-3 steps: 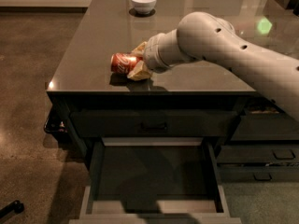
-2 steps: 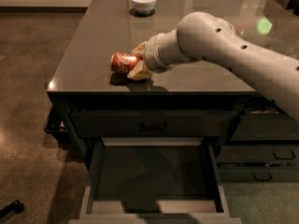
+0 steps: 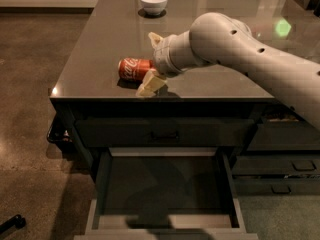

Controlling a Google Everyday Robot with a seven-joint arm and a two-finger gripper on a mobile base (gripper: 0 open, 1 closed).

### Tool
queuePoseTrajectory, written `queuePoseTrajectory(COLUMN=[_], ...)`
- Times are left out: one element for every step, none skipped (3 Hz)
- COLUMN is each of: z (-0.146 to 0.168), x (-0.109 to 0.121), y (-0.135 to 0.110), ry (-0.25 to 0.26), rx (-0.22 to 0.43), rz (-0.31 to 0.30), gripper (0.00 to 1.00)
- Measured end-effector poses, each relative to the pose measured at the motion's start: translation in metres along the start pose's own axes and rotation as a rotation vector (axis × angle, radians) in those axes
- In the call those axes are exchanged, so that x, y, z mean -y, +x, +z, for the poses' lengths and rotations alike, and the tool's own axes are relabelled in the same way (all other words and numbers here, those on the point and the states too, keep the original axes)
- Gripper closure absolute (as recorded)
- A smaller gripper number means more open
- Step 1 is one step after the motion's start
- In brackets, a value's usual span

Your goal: Pick coke can from middle drawer and place on counter

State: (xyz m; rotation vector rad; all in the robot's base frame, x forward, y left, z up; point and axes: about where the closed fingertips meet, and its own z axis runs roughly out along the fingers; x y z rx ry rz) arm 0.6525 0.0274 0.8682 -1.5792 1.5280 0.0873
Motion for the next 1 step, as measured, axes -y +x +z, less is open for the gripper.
queuePoseTrajectory(z=[0.0000], x=[0.0000], y=[0.0000], ry=[0.000], rx=[0.000], rz=[0.000], gripper=[0.00])
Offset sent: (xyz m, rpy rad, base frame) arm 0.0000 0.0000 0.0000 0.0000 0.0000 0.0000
